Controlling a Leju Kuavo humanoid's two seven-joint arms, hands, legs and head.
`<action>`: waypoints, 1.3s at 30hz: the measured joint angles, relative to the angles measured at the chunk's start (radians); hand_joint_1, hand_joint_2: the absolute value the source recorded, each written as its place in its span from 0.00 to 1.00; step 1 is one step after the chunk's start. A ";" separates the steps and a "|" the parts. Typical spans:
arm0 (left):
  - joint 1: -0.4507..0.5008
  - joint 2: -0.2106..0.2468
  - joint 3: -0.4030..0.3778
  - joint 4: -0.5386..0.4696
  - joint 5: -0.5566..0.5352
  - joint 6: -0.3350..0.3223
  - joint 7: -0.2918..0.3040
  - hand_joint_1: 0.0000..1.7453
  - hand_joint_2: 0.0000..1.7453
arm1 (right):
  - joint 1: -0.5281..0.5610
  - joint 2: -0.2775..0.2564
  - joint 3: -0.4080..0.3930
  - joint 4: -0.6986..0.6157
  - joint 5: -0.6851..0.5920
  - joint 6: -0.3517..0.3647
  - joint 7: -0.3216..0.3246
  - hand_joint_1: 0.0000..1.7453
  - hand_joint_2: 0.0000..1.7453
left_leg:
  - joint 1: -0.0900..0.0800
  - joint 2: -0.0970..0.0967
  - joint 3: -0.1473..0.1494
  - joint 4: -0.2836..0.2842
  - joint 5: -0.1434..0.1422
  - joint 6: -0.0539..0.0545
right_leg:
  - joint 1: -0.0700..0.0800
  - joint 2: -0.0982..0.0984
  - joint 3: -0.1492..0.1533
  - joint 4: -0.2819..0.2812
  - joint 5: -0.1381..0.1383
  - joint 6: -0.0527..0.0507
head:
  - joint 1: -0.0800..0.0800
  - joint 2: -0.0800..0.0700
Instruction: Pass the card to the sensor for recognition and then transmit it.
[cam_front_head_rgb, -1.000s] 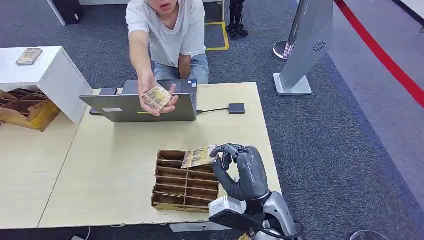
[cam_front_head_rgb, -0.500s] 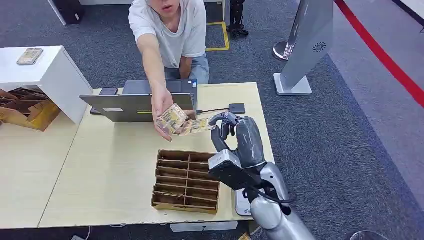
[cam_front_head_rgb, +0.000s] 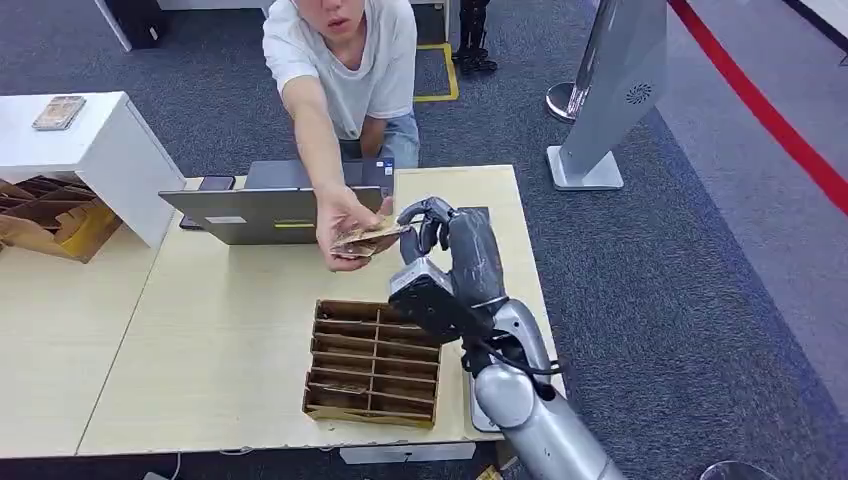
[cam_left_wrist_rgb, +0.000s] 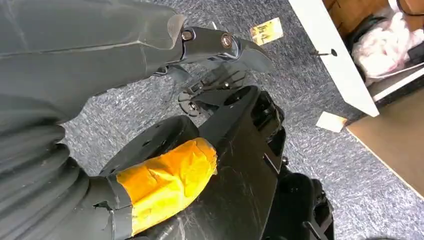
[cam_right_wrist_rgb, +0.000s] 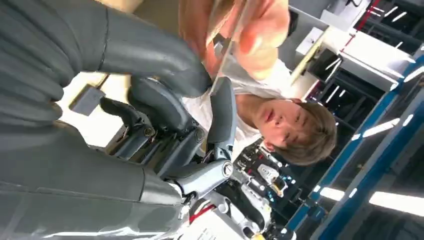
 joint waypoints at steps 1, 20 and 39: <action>0.000 0.000 0.000 0.000 0.000 0.001 0.000 0.00 1.00 | 0.000 0.003 0.000 0.002 -0.002 0.000 0.000 0.00 0.00 | 0.000 0.000 0.000 0.000 0.000 0.000 | 0.000 0.000 0.000 0.000 0.000 0.000 | 0.000 0.000; 0.002 0.000 -0.001 0.000 0.017 0.007 -0.023 0.00 0.00 | 0.000 0.016 0.016 0.008 -0.018 -0.003 -0.019 0.00 0.00 | 0.000 0.000 0.000 0.000 0.000 0.000 | 0.000 0.000 0.000 0.000 0.000 0.000 | 0.000 0.000; 0.015 0.000 0.002 0.000 0.042 0.021 -0.034 0.00 0.00 | 0.103 -0.023 0.024 -0.110 -0.164 0.013 -0.125 0.00 0.00 | 0.000 0.000 0.000 0.000 0.000 0.000 | 0.000 0.000 -0.001 0.000 0.000 0.000 | 0.000 0.000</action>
